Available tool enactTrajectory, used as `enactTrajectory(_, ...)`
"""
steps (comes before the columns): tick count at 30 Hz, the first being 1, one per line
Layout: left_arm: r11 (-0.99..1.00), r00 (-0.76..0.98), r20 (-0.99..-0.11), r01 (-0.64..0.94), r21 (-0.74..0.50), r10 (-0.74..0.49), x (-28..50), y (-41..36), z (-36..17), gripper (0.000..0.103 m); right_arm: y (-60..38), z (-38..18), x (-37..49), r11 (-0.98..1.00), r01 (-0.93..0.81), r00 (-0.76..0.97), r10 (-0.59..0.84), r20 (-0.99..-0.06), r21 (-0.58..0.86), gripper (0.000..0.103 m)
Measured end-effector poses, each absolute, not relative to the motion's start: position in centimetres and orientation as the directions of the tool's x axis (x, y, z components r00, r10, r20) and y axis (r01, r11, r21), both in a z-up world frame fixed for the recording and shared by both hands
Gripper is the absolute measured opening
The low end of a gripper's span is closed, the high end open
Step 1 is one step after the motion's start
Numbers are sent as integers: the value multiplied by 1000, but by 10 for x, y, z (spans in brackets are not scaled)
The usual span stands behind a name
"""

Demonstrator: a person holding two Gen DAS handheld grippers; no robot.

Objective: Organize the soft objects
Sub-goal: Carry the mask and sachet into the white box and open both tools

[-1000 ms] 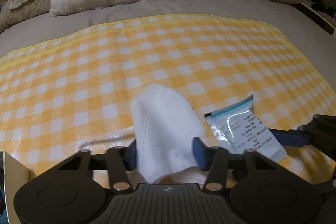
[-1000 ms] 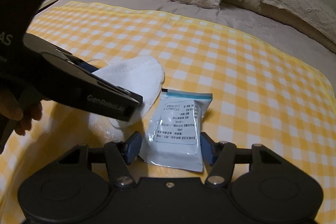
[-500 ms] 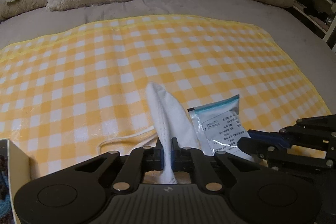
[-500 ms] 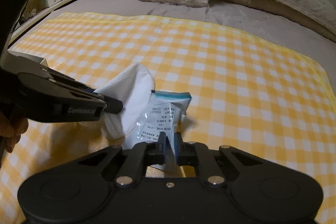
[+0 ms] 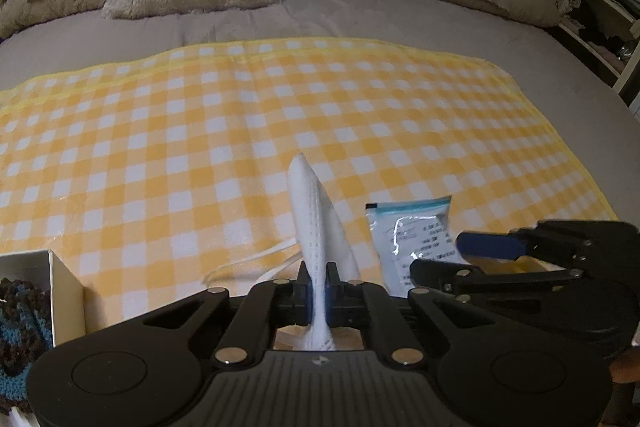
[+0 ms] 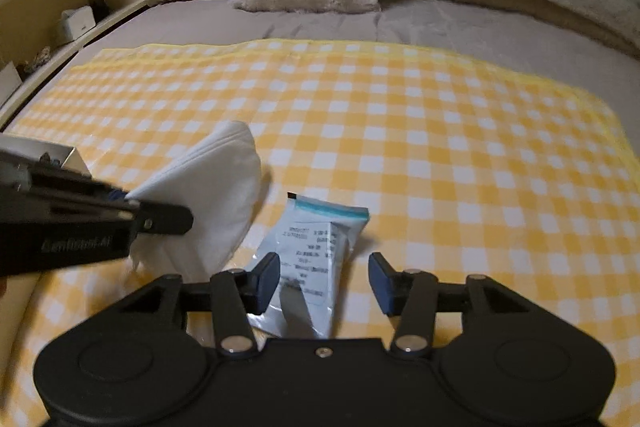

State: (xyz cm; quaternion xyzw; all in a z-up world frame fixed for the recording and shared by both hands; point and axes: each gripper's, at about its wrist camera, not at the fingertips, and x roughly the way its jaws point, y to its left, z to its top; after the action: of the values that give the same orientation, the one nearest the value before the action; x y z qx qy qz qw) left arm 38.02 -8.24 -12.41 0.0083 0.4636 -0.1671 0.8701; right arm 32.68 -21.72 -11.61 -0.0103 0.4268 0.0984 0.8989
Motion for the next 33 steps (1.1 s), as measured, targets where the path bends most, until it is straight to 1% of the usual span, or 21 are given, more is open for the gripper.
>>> enactTrajectory(3, 945, 490, -825, 292, -149, -282, 384, -80, -130, 5, -218, -125, 336, 979, -154, 579, 197, -791, 131, 46)
enactTrajectory(5, 945, 479, -831, 287, -156, -283, 385, -78, -132, 5, -215, -131, 337, 977, -166, 563, 203, -801, 131, 36)
enactTrajectory(7, 946, 479, -830, 283, -161, -285, 385, -76, -130, 5, -210, -131, 336, 972, -215, 558, 200, -805, 92, 21)
enactTrajectory(11, 945, 500, -812, 275, -179, -300, 380, -71, -117, 4, -208, -125, 334, 972, -225, 559, 191, -807, 74, 13)
enactTrajectory(15, 941, 536, -780, 270, -205, -324, 371, -63, -97, 4, -203, -111, 328, 967, -256, 599, 168, -783, 11, 13)
enactTrajectory(19, 940, 568, -752, 263, -219, -334, 358, -55, -77, 4, -207, -84, 319, 968, -248, 654, 189, -733, 28, 12)
enactTrajectory(24, 939, 606, -719, 262, -224, -341, 339, -44, -52, 4, -210, -57, 302, 971, -236, 692, 199, -694, 44, 13)
enactTrajectory(28, 939, 651, -679, 270, -211, -340, 322, -36, -28, 4, -207, -35, 287, 970, -239, 724, 210, -657, 47, 13)
enactTrajectory(33, 945, 696, -640, 263, -196, -326, 297, -20, -3, 4, -204, -11, 270, 964, -250, 748, 250, -615, 88, 13)
